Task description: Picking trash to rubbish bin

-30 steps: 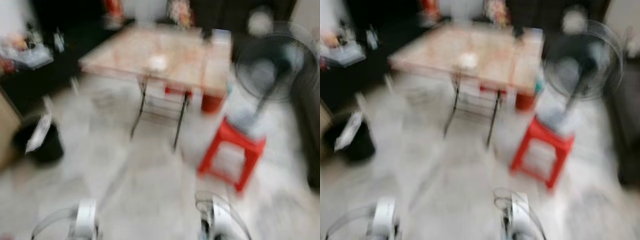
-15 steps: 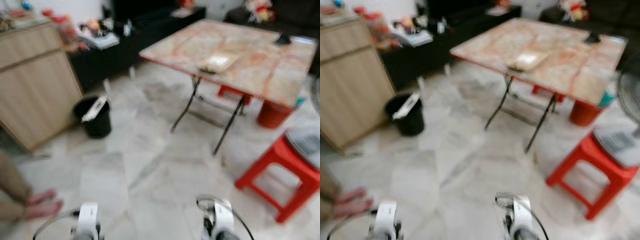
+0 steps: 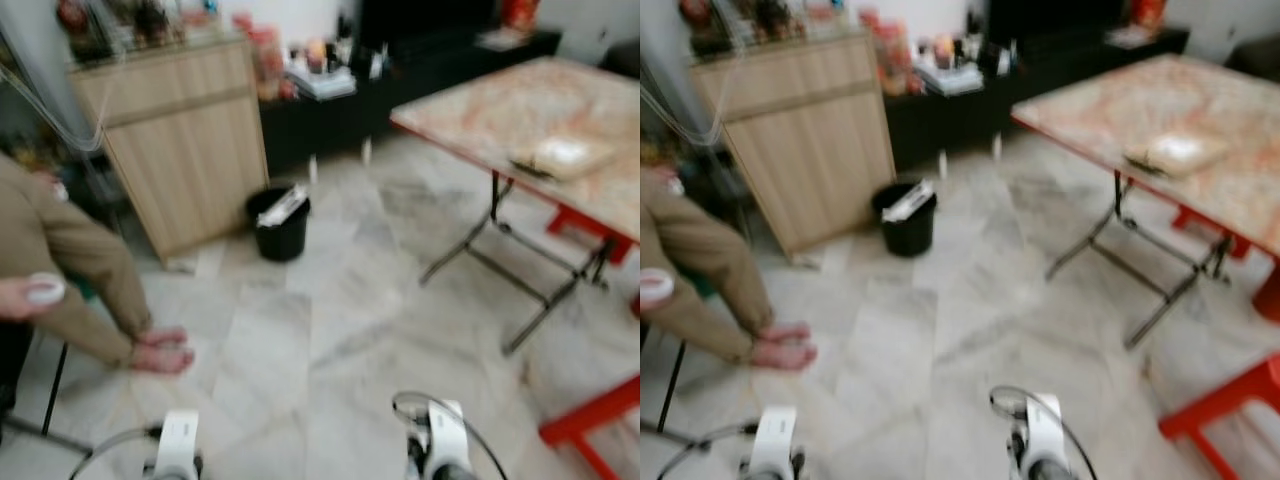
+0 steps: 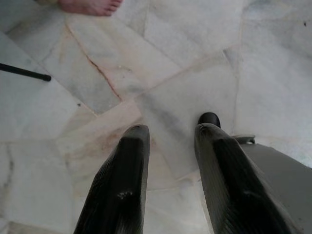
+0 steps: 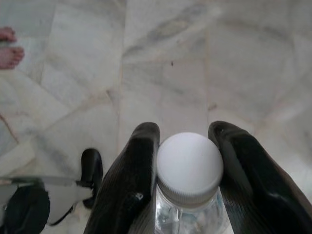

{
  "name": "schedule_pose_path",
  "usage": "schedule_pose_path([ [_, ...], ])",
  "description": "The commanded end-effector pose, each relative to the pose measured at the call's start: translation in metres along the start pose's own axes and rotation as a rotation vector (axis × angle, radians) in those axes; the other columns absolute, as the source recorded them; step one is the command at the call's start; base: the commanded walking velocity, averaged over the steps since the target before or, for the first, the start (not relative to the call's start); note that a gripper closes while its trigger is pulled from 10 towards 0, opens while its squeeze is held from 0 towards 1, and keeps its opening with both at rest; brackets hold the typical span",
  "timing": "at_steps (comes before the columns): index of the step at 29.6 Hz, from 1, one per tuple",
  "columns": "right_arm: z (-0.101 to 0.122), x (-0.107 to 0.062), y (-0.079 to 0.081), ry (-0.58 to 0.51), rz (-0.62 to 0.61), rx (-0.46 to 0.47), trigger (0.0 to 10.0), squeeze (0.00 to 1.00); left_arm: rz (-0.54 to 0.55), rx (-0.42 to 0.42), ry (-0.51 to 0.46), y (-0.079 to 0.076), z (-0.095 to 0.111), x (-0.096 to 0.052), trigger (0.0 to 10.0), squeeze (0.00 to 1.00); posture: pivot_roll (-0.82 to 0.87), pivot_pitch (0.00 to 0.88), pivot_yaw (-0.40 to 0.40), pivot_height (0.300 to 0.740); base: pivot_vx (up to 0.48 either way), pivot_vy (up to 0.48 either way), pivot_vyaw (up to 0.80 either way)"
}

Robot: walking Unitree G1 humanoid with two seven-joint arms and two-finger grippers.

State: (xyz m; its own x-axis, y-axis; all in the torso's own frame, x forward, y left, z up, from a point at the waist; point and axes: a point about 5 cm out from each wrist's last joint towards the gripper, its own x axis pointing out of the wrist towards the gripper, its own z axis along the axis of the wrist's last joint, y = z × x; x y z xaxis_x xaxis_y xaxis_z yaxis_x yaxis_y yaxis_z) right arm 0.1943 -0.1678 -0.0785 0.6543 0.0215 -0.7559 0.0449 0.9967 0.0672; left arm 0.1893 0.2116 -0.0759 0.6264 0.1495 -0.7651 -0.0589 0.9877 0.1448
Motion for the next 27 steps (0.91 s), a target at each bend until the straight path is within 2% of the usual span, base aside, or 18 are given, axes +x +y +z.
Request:
schedule_pose_path([
  [1, 0.0014, 0.0003, 0.0022, -0.012, 0.008, 0.021, 10.0, 0.0, 0.02, 0.017, -0.009, 0.0035, 0.0051, 0.0011, 10.0, 0.0, -0.02, 0.011, -0.017, 0.74, 0.326, 0.0, 0.0],
  [15, -0.003, -0.0006, 0.0022, 0.001, 0.001, 0.034, 10.0, 0.0, 0.023, 0.02, -0.003, 0.0049, 0.0034, 0.0008, 10.0, 0.0, -0.02, 0.028, -0.012, 0.74, 0.341, 0.0, 0.0],
  [20, -0.0023, -0.0005, 0.0021, -0.003, 0.001, 0.04, 10.0, 0.0, 0.025, 0.02, -0.003, 0.0053, 0.0035, 0.0008, 10.0, 0.0, -0.02, 0.029, -0.013, 0.74, 0.342, 0.0, -0.74],
  [27, 0.0004, 0.0001, 0.0032, -0.014, 0.006, 0.033, 10.0, 0.0, 0.027, 0.015, -0.005, 0.0053, 0.0045, 0.001, 10.0, 0.0, -0.02, 0.029, -0.014, 0.74, 0.343, 0.0, 0.0],
])
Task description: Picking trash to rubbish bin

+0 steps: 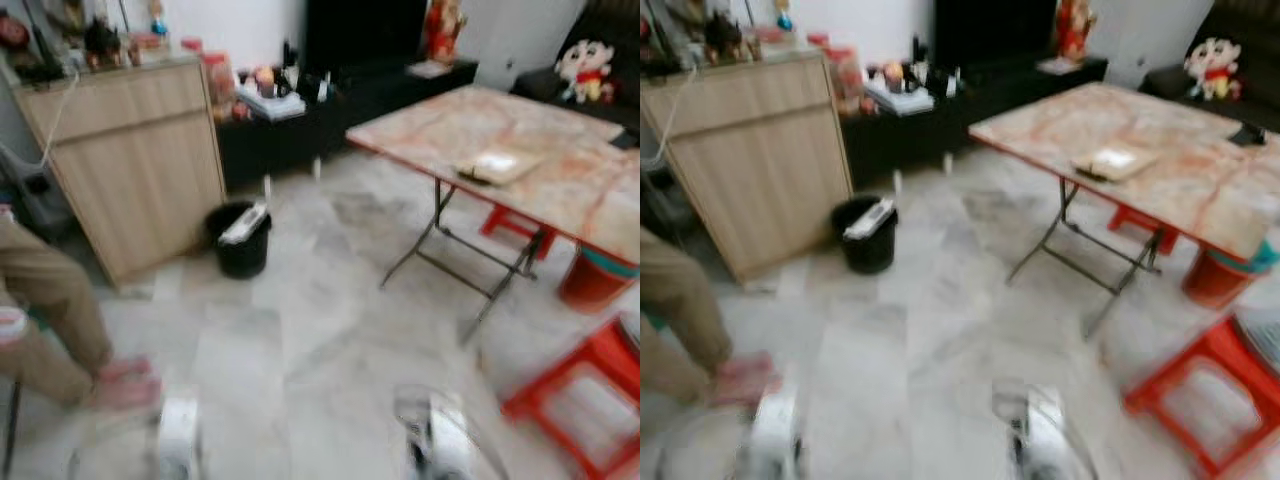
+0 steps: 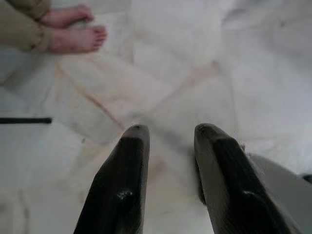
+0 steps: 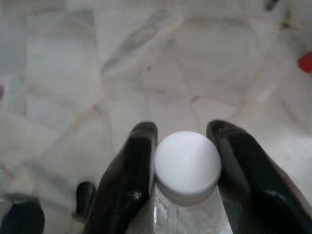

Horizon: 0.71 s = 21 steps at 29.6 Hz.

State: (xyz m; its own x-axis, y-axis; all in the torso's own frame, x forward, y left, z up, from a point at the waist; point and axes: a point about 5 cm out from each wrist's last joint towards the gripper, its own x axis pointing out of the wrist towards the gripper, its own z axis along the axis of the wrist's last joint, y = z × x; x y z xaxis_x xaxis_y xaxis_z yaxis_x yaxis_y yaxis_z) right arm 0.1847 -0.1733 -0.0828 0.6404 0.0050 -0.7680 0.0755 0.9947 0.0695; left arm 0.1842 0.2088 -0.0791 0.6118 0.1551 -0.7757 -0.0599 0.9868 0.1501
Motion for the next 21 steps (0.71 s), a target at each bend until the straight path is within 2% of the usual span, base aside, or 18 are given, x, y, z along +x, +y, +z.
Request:
schedule_pose_path([
  [1, 0.01, 0.003, 0.01, -0.032, 0.026, 0.009, 10.0, 0.0, 0.023, 0.012, -0.024, 0.0083, 0.0105, 0.0021, 10.0, 0.0, -0.02, 0.029, -0.016, 0.74, 0.349, 0.0, 0.0],
  [14, 0.0103, 0.0028, 0.0066, -0.031, 0.015, 0.011, 10.0, 0.0, 0.028, 0.005, -0.022, 0.0083, 0.0098, 0.0019, 10.0, 0.0, -0.04, 0.046, -0.018, 0.74, 0.342, 0.0, 0.0],
  [18, 0.0093, 0.0026, 0.0074, -0.032, 0.017, 0.02, 10.0, 0.0, 0.028, 0.006, -0.022, 0.0089, 0.0091, 0.0018, 10.0, 0.0, -0.04, 0.049, -0.017, 0.74, 0.345, 0.0, -0.8],
  [21, 0.0096, 0.0027, 0.0084, -0.036, 0.021, 0.017, 10.0, 0.0, 0.029, 0.006, -0.022, 0.0091, 0.0094, 0.0018, 10.0, 0.0, -0.04, 0.049, -0.017, 0.74, 0.344, 0.0, -0.18],
])
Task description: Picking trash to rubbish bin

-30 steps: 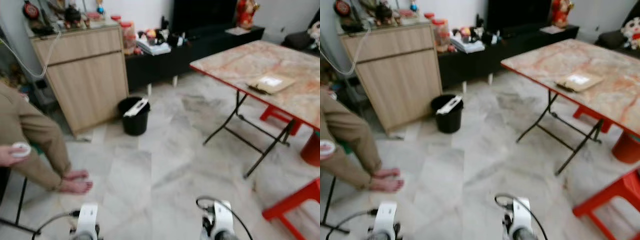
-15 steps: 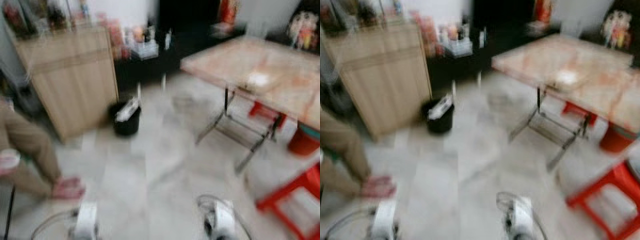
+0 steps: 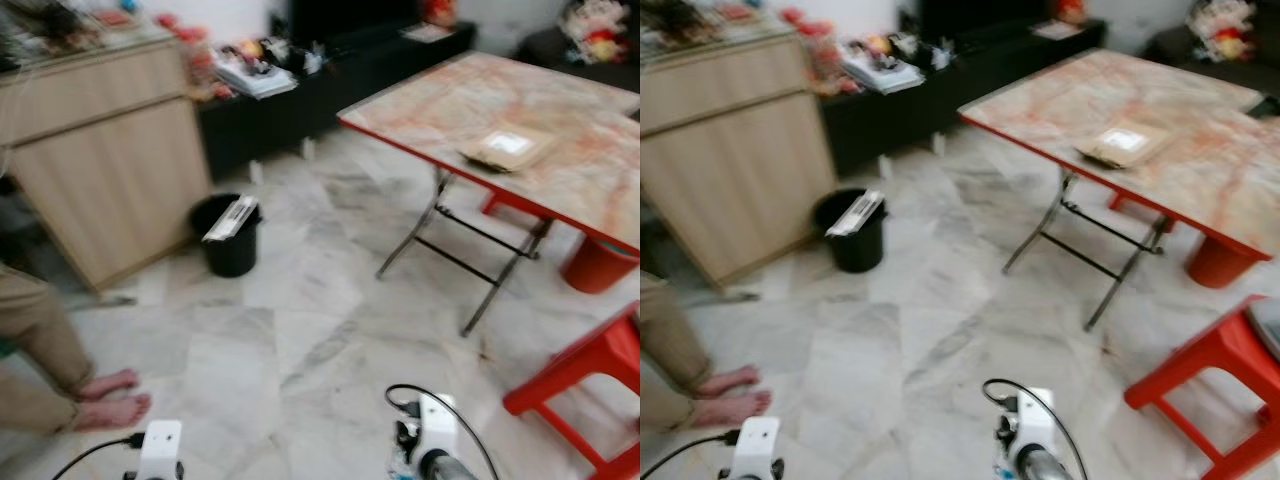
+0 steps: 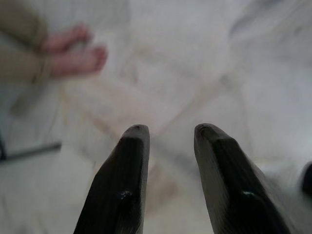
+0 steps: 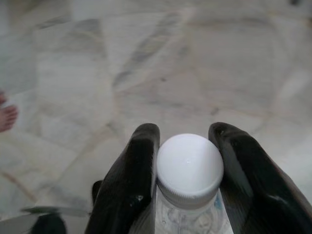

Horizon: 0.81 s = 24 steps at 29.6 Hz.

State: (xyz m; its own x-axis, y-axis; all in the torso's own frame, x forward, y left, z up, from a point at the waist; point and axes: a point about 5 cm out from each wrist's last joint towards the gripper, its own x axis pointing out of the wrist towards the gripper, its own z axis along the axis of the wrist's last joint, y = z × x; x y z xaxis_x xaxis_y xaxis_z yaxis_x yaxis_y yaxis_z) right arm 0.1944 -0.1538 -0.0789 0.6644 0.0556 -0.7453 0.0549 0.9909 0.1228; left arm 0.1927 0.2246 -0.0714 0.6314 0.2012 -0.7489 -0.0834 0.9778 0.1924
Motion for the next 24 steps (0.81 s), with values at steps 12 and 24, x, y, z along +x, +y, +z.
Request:
schedule_pose_path([
  [12, 0.0034, -0.001, -0.0119, -0.013, -0.031, -0.027, 10.0, 0.0, -0.023, 0.0, 0.012, -0.0078, -0.0031, -0.0007, 10.0, 0.0, -0.04, 0.046, -0.013, 0.74, 0.342, 0.0, 0.0],
  [24, 0.0043, -0.0008, -0.0111, -0.018, -0.038, -0.056, 10.0, 0.0, -0.019, 0.005, 0.008, -0.0055, -0.0013, -0.0002, 10.0, 0.0, -0.03, 0.041, -0.006, 0.74, 0.342, 0.0, 0.6],
])
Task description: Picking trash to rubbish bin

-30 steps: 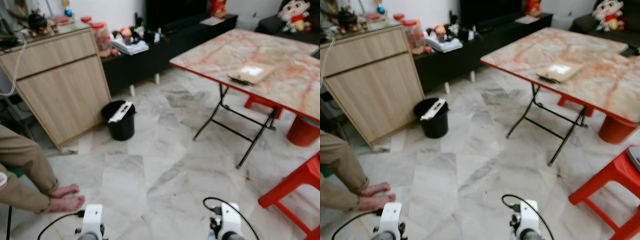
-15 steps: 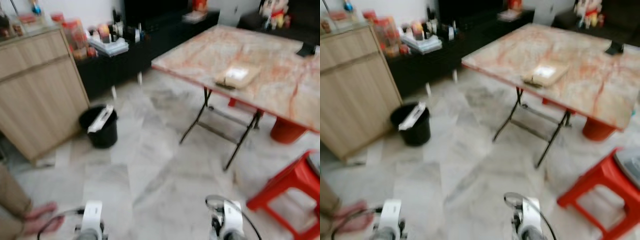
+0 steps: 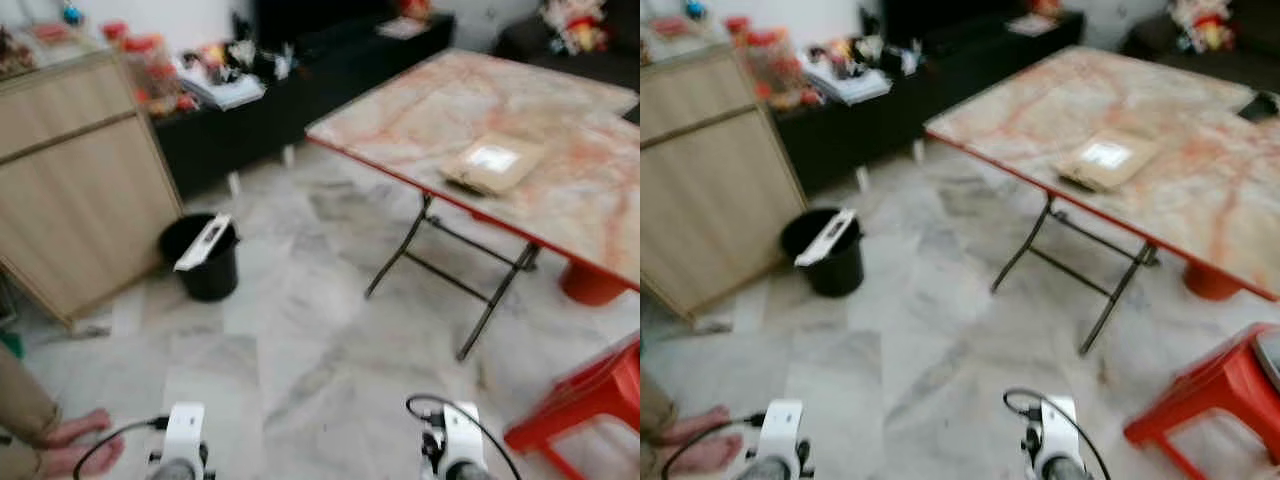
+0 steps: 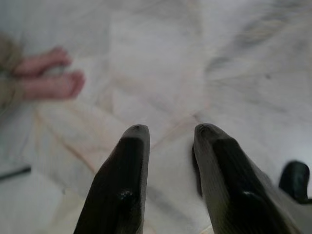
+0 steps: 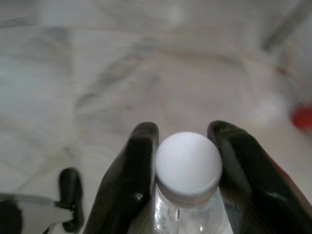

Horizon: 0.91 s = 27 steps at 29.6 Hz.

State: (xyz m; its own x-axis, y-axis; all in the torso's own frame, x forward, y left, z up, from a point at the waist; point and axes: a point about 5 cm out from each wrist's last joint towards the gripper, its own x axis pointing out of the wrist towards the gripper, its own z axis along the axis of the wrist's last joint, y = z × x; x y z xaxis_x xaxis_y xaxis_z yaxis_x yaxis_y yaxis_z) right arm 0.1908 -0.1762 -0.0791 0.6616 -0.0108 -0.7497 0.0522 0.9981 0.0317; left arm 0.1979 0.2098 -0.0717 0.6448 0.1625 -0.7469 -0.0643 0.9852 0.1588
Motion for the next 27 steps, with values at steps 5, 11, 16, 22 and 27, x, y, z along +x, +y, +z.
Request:
schedule_pose_path([
  [5, 0.0018, 0.0014, 0.0113, -0.002, 0.028, 0.023, 10.0, 0.0, 0.02, 0.012, 0.021, 0.0098, -0.0058, -0.0012, 10.0, 0.0, -0.03, 0.035, -0.008, 0.74, 0.343, 0.0, 0.32],
  [11, 0.0018, 0.0012, 0.0113, -0.009, 0.032, 0.036, 10.0, 0.0, 0.013, 0.024, 0.023, 0.009, -0.0062, -0.0013, 10.0, 0.0, -0.03, 0.027, -0.002, 0.74, 0.344, 0.0, 0.0],
  [16, 0.0011, 0.0012, 0.0125, -0.004, 0.041, 0.021, 10.0, 0.0, 0.012, 0.026, 0.019, 0.0089, -0.005, -0.001, 10.0, 0.0, -0.02, 0.019, -0.005, 0.74, 0.342, 0.0, 0.0],
  [22, 0.0019, 0.0012, 0.0139, -0.01, 0.051, -0.015, 10.0, 0.0, 0.01, 0.027, 0.018, 0.0077, -0.005, -0.001, 10.0, 0.0, -0.02, 0.012, -0.008, 0.74, 0.342, 0.0, 0.09],
  [27, 0.0038, 0.0016, 0.0145, -0.017, 0.055, -0.016, 10.0, 0.0, 0.007, 0.029, 0.019, 0.0066, -0.0052, -0.001, 10.0, 0.0, -0.02, 0.008, -0.012, 0.74, 0.343, 0.0, 0.0],
])
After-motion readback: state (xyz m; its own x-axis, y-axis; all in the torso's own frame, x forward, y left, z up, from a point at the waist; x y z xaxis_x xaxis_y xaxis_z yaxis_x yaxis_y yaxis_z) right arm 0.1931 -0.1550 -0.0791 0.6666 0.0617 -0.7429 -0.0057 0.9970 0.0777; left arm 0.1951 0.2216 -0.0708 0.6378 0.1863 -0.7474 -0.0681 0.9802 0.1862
